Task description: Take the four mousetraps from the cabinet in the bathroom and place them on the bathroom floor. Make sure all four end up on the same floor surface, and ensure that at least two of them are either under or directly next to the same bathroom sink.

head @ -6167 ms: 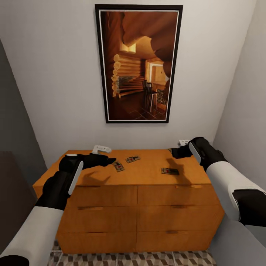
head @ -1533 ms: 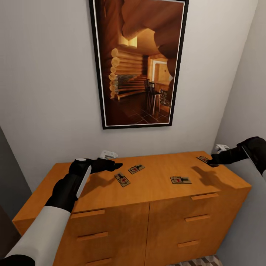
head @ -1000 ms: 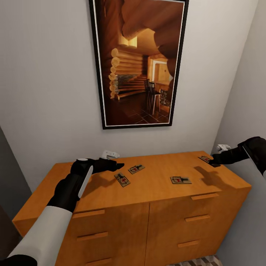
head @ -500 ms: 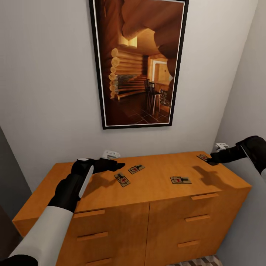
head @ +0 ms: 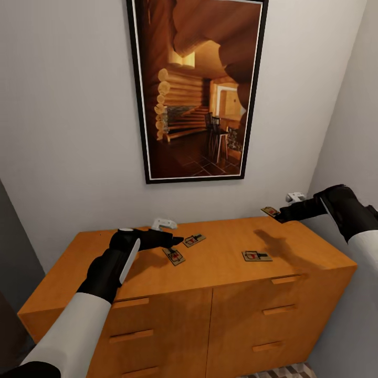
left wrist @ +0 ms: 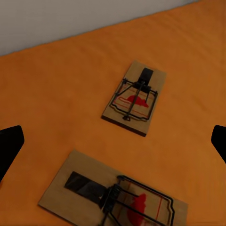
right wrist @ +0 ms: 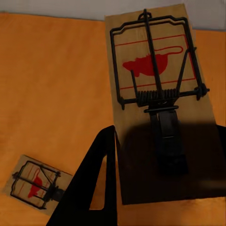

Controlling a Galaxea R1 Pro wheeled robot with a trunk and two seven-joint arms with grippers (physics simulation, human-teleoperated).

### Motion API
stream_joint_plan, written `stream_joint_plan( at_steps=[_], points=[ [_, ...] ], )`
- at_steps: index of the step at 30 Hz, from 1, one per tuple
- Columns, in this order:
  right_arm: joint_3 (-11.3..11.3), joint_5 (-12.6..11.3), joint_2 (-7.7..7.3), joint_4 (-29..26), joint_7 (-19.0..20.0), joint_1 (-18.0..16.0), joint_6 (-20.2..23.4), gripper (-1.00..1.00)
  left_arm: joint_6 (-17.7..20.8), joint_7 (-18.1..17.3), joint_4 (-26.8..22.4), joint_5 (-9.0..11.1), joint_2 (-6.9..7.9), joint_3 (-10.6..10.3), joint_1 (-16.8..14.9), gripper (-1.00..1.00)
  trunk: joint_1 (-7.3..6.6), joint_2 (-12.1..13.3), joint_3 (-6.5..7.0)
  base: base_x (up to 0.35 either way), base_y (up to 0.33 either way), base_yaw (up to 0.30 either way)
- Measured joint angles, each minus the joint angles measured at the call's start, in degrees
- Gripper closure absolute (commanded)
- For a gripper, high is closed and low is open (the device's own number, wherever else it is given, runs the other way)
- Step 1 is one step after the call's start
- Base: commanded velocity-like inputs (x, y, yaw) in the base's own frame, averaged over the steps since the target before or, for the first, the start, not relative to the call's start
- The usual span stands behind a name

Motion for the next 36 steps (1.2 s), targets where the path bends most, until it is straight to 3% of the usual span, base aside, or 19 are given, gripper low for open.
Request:
stream_joint_plan(
  at_steps=[8,12,18,29,36],
  points=[
    [-0.28,-0.28,8.43,-5.73,-9.97,1.17,6.29,1.0,0.04,0.04,0.68,-0.12,-0.35,-0.05,-0.01,-1.0,0.0,0.0,0.0,0.0,0.0,0.0],
    [-1.41,-0.06,10.19,-6.28,-12.79,2.53,6.95,1.0,0.06,0.01,0.41,-0.18,-0.41,-0.05,0.0,-1.0,0.0,0.0,0.0,0.0,0.0,0.0],
    [-3.06,0.02,10.38,-6.56,-13.67,3.22,7.15,1.0,-0.02,-0.05,-0.04,-0.21,-0.35,-0.12,0.0,-1.0,0.0,0.0,0.0,0.0,0.0,0.0],
    [-3.43,0.22,10.19,-6.21,-13.75,3.36,7.99,1.0,0.38,-0.06,-3.6,-0.16,-0.28,-0.22,-0.02,-1.0,0.0,0.0,0.0,0.0,0.0,0.0],
    [-3.45,0.31,9.23,-6.11,-13.84,3.36,8.13,1.0,0.54,-0.07,-4.45,-0.19,-0.33,-0.19,-0.04,-1.0,0.0,0.0,0.0,0.0,0.0,0.0]
  ],
)
